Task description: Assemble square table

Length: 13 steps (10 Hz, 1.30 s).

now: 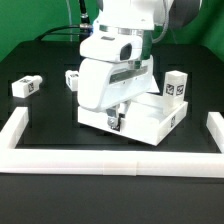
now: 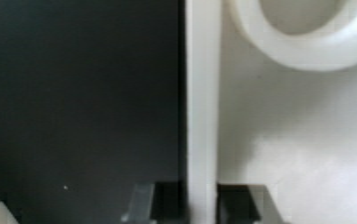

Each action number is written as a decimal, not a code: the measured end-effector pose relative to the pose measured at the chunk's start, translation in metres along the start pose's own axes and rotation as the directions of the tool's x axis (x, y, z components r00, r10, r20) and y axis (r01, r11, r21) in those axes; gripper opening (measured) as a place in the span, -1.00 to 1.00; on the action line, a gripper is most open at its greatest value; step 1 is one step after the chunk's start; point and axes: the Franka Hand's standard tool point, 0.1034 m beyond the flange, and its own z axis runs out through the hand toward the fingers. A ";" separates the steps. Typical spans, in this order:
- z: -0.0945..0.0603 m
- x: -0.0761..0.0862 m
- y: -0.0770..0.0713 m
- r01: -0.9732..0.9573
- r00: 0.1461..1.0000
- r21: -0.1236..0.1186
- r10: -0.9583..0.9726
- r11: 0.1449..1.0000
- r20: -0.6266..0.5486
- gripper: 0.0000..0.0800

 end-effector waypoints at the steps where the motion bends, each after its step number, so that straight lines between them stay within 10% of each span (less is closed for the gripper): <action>1: -0.003 0.021 0.001 0.093 0.996 -0.038 -0.093 0.995 -0.010 -0.84; 5: -0.004 0.082 0.015 0.444 0.894 -0.134 -0.448 0.886 0.004 -0.81; 10: -0.004 0.080 0.016 0.455 0.889 -0.129 -0.458 0.881 0.009 -0.81; 13: -0.003 0.124 0.037 0.395 0.917 -0.127 -0.398 0.910 0.001 -0.81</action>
Offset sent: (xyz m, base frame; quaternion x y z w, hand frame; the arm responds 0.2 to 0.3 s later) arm 0.0722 0.0499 0.0036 -0.1008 0.0184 -0.2514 0.9625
